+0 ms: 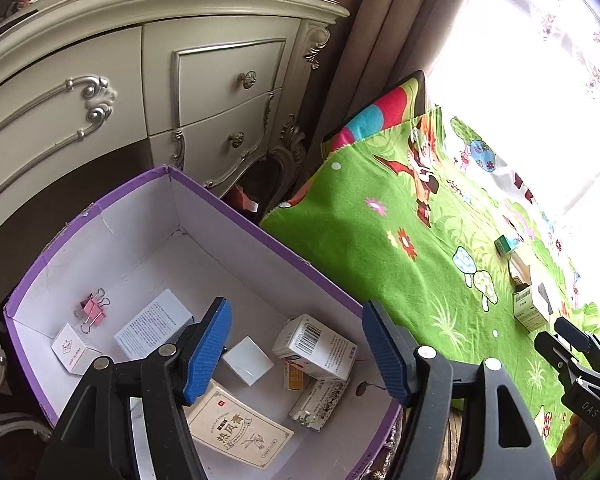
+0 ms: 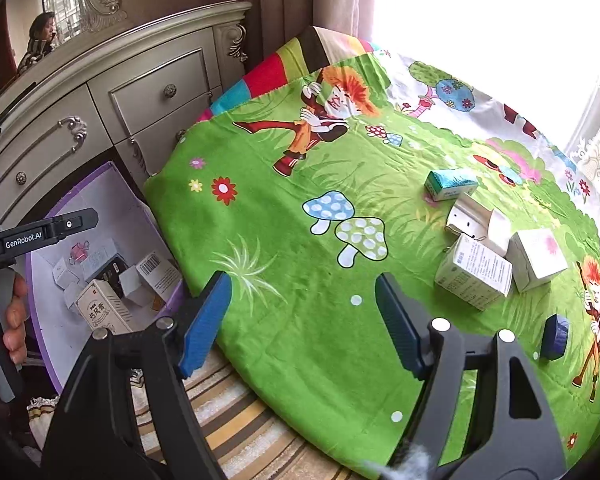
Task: Organize rigid objects
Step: 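Move both tools back over the bed toward the remaining items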
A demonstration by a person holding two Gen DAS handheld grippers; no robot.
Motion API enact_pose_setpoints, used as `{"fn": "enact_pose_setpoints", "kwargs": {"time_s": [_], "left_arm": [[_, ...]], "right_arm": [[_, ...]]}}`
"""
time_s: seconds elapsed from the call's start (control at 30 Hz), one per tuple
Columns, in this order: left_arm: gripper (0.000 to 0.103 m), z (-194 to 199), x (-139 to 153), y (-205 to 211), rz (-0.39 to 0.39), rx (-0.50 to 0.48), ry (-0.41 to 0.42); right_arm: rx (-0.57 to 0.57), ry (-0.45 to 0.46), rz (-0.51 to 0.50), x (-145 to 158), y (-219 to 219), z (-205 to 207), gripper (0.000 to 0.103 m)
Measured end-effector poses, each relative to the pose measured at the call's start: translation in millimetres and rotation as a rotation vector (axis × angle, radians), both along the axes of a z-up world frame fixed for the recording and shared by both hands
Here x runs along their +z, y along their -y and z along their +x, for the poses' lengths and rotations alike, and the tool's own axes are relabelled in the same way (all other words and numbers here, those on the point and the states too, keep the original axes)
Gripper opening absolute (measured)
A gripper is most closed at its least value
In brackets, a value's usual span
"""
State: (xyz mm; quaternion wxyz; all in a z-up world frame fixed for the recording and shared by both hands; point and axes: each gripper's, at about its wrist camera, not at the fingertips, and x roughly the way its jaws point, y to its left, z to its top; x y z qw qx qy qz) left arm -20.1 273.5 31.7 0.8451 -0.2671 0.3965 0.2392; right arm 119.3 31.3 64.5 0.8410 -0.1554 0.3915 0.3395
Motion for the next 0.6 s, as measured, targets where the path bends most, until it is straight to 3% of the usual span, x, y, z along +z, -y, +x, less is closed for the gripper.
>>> {"fn": "enact_pose_setpoints", "kwargs": {"time_s": [0.6], "left_arm": [[0.075, 84, 15, 93, 0.037, -0.218, -0.011]], "right_arm": [[-0.368, 0.005, 0.04, -10, 133, 84, 0.084]]}}
